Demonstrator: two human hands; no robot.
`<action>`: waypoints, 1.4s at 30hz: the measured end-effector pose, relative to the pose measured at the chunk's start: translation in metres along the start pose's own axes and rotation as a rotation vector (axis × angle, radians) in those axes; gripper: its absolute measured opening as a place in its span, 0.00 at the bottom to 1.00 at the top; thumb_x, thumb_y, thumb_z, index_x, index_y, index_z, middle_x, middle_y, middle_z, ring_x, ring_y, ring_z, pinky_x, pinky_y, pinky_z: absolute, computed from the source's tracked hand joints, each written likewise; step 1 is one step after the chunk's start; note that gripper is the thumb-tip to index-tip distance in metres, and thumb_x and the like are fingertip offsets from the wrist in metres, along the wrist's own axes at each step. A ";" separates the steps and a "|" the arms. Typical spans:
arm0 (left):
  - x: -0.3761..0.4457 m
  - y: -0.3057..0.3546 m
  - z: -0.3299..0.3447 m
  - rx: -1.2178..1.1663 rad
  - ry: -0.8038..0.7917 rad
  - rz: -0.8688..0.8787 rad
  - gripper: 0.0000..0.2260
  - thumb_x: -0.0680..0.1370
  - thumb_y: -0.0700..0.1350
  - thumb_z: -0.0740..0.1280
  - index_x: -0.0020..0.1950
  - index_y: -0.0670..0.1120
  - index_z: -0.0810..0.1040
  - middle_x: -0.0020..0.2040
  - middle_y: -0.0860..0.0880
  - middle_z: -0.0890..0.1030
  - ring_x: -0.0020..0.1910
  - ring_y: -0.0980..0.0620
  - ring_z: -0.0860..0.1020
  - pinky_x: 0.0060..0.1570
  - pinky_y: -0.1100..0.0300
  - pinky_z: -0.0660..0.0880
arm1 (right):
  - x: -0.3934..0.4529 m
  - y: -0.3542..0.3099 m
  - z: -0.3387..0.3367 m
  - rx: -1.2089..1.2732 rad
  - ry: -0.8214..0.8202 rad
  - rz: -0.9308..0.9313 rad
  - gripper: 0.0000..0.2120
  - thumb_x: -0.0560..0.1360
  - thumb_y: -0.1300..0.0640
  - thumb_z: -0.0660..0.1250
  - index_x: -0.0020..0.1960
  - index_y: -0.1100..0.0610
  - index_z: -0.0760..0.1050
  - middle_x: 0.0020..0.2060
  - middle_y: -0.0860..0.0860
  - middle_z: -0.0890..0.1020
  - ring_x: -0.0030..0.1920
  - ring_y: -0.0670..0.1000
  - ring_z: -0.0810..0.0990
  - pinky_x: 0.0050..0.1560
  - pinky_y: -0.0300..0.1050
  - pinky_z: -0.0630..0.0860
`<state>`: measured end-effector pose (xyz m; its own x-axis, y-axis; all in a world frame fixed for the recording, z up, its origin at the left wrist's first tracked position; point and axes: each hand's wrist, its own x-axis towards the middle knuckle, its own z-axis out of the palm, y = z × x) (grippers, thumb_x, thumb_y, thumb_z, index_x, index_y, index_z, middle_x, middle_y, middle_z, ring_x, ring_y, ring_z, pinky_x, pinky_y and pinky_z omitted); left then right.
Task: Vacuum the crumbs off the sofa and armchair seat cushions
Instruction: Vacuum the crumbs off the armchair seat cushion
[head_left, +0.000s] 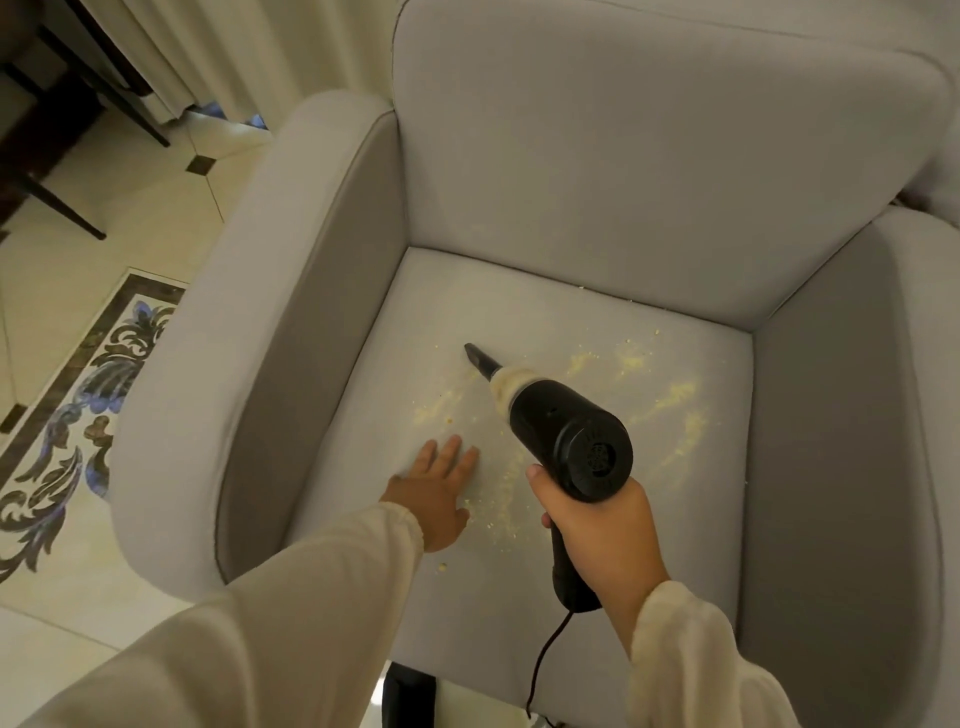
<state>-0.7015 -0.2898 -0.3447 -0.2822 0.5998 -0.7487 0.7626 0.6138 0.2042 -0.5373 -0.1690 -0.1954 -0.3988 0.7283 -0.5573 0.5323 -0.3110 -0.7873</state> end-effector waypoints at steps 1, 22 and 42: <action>0.001 0.001 0.001 -0.001 0.004 -0.004 0.38 0.84 0.58 0.60 0.83 0.61 0.34 0.83 0.56 0.32 0.83 0.46 0.36 0.79 0.37 0.58 | 0.000 0.000 0.001 -0.011 -0.007 -0.010 0.06 0.74 0.51 0.79 0.46 0.52 0.83 0.34 0.56 0.85 0.40 0.58 0.85 0.35 0.37 0.80; 0.002 -0.006 0.010 -0.011 0.102 0.023 0.39 0.83 0.53 0.63 0.84 0.60 0.38 0.85 0.56 0.37 0.84 0.45 0.39 0.78 0.40 0.62 | 0.001 0.003 0.022 -0.111 -0.098 -0.050 0.07 0.73 0.50 0.80 0.45 0.52 0.84 0.33 0.49 0.85 0.36 0.46 0.84 0.34 0.29 0.74; -0.020 -0.005 0.021 -0.041 0.053 -0.060 0.38 0.83 0.58 0.60 0.83 0.63 0.35 0.83 0.55 0.31 0.83 0.47 0.36 0.77 0.31 0.52 | -0.016 0.014 -0.030 -0.060 0.037 0.004 0.05 0.75 0.54 0.78 0.44 0.53 0.83 0.35 0.56 0.86 0.40 0.56 0.85 0.40 0.43 0.76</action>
<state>-0.6873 -0.3154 -0.3440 -0.3576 0.5870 -0.7263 0.7192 0.6693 0.1868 -0.5013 -0.1664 -0.1896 -0.3692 0.7496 -0.5494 0.5782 -0.2775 -0.7672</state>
